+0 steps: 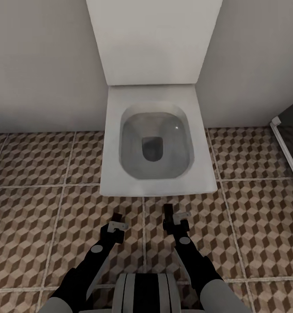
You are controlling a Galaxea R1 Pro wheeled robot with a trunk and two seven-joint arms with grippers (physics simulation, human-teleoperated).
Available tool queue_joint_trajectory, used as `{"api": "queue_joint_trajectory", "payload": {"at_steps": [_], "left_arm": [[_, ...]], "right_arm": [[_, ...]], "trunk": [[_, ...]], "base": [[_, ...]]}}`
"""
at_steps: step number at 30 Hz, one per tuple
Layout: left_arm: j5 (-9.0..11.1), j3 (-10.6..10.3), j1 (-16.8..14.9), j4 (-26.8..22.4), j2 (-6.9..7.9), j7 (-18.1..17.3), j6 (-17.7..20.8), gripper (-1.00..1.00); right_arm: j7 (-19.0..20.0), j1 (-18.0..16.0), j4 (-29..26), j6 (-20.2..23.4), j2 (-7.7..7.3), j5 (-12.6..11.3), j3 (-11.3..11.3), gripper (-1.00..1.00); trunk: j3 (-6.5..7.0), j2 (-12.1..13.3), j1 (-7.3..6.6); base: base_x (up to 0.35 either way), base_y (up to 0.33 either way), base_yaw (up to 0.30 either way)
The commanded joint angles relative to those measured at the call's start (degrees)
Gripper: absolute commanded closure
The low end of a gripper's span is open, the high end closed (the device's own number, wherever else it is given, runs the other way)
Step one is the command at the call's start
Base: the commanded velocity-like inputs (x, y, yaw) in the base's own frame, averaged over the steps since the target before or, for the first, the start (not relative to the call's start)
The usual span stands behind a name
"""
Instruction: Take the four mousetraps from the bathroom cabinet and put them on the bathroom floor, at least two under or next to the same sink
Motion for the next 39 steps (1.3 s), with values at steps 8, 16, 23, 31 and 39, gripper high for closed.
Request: {"api": "queue_joint_trajectory", "payload": {"at_steps": [8,16,23,31,39], "left_arm": [[0.1,-0.2,0.0,4.5,0.12,0.4,-9.6,1.00],[0.0,-0.2,0.0,9.0,0.11,0.4,-16.0,1.00],[-0.1,-0.1,0.0,10.4,0.00,0.4,-16.3,1.00],[-0.1,-0.2,0.0,9.4,0.02,0.4,-16.6,1.00],[-0.1,-0.2,0.0,9.0,-0.01,0.4,-16.6,1.00]], "right_arm": [[-0.2,0.0,0.1,0.3,0.00,0.4,0.1,1.00],[-0.2,0.0,0.2,0.3,0.00,0.4,0.1,1.00],[-0.2,0.0,0.2,0.3,0.00,0.3,0.1,1.00],[-0.2,0.0,0.2,0.3,0.00,0.4,0.1,-1.00],[-0.2,0.0,0.2,0.3,0.00,0.4,0.1,-1.00]], "trunk": [[-0.03,0.0,-0.01],[-0.03,0.0,-0.01],[-0.03,0.0,-0.01],[-0.03,0.0,-0.01],[-0.03,0.0,-0.01]], "base": [[0.000,0.000,0.000],[0.000,0.000,0.000],[0.000,0.000,0.000],[0.000,0.000,0.000],[0.000,0.000,0.000]]}}
